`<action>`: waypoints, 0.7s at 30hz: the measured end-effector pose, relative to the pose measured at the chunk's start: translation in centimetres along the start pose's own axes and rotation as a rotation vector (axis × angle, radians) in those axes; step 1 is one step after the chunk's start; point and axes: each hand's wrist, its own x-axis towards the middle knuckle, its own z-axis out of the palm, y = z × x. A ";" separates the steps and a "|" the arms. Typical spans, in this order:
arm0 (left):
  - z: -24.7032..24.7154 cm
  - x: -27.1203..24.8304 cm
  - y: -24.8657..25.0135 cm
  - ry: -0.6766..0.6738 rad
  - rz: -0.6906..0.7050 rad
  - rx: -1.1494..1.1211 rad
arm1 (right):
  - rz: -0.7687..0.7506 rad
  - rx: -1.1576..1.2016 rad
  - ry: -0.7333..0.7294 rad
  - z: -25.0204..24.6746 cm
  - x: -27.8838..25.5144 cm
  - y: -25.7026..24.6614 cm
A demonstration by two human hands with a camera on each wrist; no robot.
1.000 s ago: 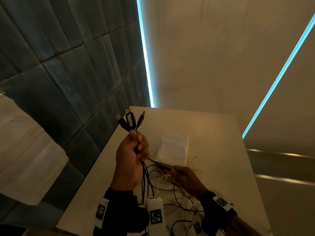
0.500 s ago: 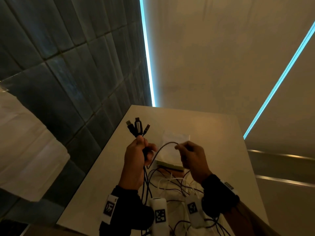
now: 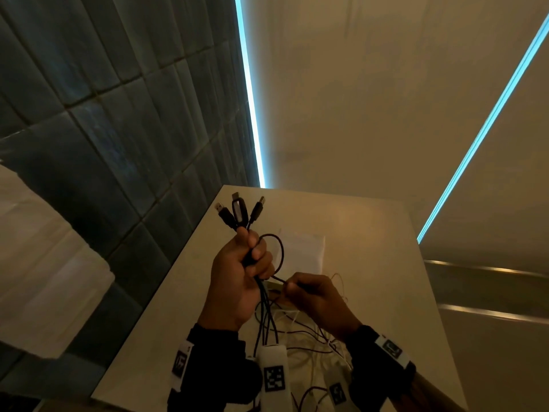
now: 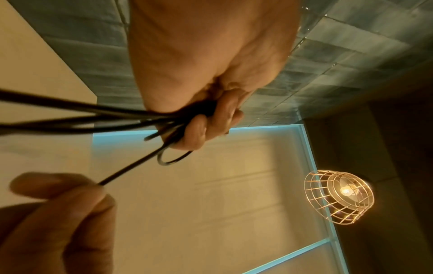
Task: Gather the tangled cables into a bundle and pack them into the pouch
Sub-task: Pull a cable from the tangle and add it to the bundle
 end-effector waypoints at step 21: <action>-2.1 0.2 0.6 0.162 0.099 0.191 | 0.260 -0.556 0.241 -3.7 -0.4 9.2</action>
